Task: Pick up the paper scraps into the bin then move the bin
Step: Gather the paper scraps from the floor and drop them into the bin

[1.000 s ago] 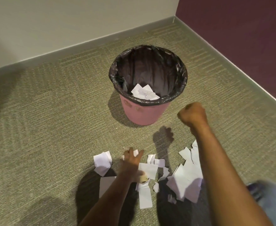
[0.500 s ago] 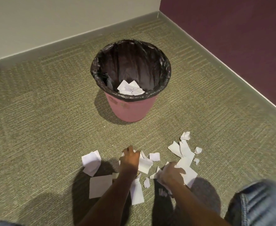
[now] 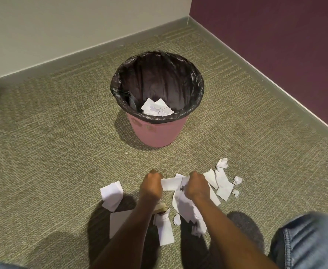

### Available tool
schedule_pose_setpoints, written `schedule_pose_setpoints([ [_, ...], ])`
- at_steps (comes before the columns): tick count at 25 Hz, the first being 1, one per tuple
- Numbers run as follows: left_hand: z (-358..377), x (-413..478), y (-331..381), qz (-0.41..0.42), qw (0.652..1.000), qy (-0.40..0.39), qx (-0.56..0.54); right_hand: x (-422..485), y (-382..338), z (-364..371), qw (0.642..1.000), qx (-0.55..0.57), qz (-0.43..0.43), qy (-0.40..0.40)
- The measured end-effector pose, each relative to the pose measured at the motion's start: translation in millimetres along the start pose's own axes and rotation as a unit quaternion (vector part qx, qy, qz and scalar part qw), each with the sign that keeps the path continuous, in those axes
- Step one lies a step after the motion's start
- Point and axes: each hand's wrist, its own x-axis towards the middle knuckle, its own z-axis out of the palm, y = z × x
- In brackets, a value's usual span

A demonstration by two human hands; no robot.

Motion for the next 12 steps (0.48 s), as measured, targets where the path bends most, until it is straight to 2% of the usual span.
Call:
schedule_pose_setpoints([
  [3,-19.3,5.5,9.4,-0.023,0.998,0.008,-0.053,2.2,-15.0,-35.9,0.999,0.017,-0.005,-0.034],
  [9,-66.0,9.5,16.8,0.017,0.991,0.002,-0.129,-16.9,-51.5,-133.8,0.989,-0.001,-0.094,-0.116],
  [12,-95.8,4.2,21.9,0.031,0.987,0.007,-0.157,-37.3,-68.8,-177.0,0.980,0.064,-0.144,-0.120],
])
